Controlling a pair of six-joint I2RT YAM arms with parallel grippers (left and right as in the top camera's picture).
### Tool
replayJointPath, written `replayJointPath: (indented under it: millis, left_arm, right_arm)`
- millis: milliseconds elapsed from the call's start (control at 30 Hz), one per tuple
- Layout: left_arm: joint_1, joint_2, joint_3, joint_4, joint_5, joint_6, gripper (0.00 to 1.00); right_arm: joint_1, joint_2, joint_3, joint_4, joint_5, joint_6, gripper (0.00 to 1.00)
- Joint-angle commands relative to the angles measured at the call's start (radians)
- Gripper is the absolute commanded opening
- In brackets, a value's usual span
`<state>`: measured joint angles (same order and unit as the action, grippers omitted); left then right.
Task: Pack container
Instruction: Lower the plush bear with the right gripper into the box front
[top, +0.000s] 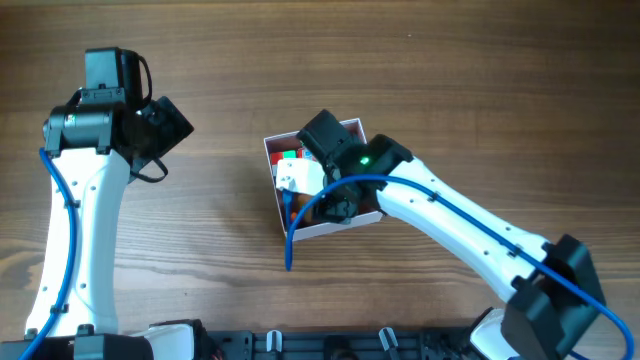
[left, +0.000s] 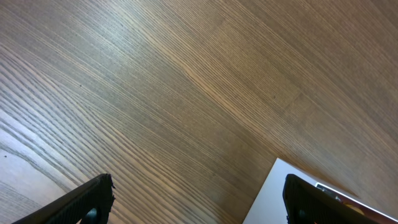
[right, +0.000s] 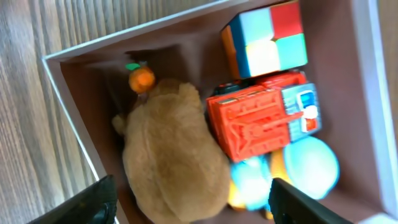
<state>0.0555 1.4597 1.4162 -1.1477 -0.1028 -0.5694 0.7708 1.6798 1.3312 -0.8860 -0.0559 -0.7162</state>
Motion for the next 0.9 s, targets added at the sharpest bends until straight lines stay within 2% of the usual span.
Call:
replayJointPath:
  millis: [0, 33, 133, 467, 700, 833, 867]
  left_arm:
    - [0.006, 0.005, -0.005, 0.006, 0.005, 0.016, 0.88]
    - [0.006, 0.005, -0.005, 0.007, 0.005, 0.016, 0.88]
    - [0.006, 0.005, -0.005, 0.006, 0.005, 0.016, 0.88]
    - [0.006, 0.005, -0.005, 0.003, 0.005, 0.016, 0.88]
    - [0.006, 0.005, -0.005, 0.002, 0.005, 0.016, 0.88]
    - [0.006, 0.005, -0.005, -0.001, 0.005, 0.065, 0.89]
    - [0.005, 0.005, -0.005, -0.001, 0.005, 0.077, 0.89]
  right_arm:
    - [0.002, -0.064, 0.006, 0.011, 0.021, 0.072, 0.09]
    - [0.0, -0.062, 0.006, 0.011, 0.021, 0.119, 0.05]
    - [0.0, -0.034, 0.001, 0.013, 0.003, 0.17, 0.04]
    - [0.0, 0.145, -0.167, 0.099, -0.039, 0.197, 0.05]
    - [0.0, 0.079, -0.093, 0.111, -0.003, 0.253, 0.04]
    - [-0.013, -0.077, 0.015, 0.135, 0.102, 0.329, 0.14]
    - [-0.04, -0.14, 0.025, 0.163, 0.163, 0.433, 0.27]
